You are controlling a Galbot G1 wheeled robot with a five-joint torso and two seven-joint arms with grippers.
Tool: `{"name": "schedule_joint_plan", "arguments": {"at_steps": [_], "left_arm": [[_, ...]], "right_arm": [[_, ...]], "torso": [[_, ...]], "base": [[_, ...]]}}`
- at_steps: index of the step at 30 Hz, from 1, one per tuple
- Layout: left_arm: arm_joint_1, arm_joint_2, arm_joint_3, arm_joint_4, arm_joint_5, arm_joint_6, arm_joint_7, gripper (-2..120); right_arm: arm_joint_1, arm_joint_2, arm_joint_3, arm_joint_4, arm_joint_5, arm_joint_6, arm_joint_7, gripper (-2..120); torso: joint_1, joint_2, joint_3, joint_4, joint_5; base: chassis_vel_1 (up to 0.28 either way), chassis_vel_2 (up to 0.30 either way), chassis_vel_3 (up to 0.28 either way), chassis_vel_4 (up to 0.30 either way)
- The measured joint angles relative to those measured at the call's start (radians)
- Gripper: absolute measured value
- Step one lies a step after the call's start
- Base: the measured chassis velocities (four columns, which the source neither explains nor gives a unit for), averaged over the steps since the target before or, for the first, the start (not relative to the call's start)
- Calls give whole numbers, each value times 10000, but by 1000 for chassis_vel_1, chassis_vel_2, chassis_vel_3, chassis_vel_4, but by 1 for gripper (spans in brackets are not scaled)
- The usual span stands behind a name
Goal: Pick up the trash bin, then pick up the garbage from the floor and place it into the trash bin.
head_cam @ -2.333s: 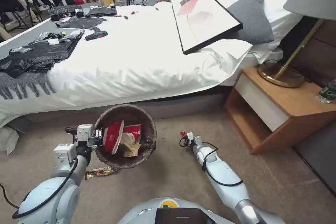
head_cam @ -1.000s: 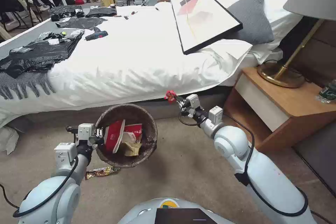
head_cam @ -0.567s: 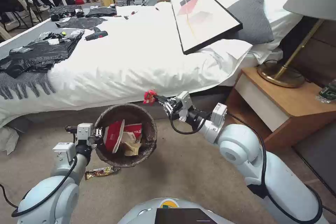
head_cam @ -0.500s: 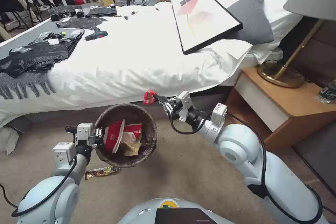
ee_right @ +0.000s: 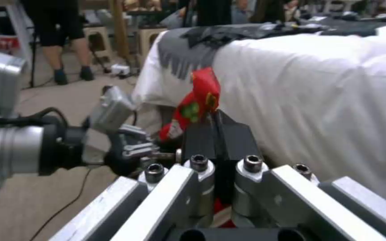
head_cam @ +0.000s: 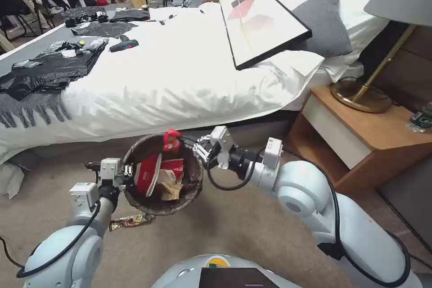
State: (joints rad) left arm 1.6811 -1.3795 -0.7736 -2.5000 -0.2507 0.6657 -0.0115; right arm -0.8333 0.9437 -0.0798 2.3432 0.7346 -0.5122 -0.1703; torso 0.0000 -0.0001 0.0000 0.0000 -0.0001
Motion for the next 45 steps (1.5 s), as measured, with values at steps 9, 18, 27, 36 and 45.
{"name": "schedule_joint_plan", "arguments": {"at_steps": [9, 18, 27, 36, 45], "left_arm": [[-34, -12, -12, 0, 2, 10, -2, 3], [-85, -29, 53, 22, -7, 9, 2, 3], [-69, -18, 84, 15, -10, 10, 15, 3], [-49, 1, 90, 10, -20, 10, 18, 3], [-41, -35, 103, 1, 3, 8, 20, 3]], "right_arm": [[726, 4, -1174, -464, -110, -51, -36, 0], [593, 40, -1453, -814, -586, -339, 293, 2], [696, 156, -1687, -935, -615, -377, 653, 33], [844, 177, -1638, -968, -590, -380, 879, 65], [901, 131, -940, -546, -289, -344, 1115, 97]], "torso": [[0, 0, 0, 0, -1], [0, 0, 0, -1, 1], [0, 0, 0, 0, 0], [0, 0, 0, 0, 0], [0, 0, 0, 0, 0]], "base": [[0, 0, 0, 0], [0, 0, 0, 0], [0, 0, 0, 0], [0, 0, 0, 0], [0, 0, 0, 0]]}}
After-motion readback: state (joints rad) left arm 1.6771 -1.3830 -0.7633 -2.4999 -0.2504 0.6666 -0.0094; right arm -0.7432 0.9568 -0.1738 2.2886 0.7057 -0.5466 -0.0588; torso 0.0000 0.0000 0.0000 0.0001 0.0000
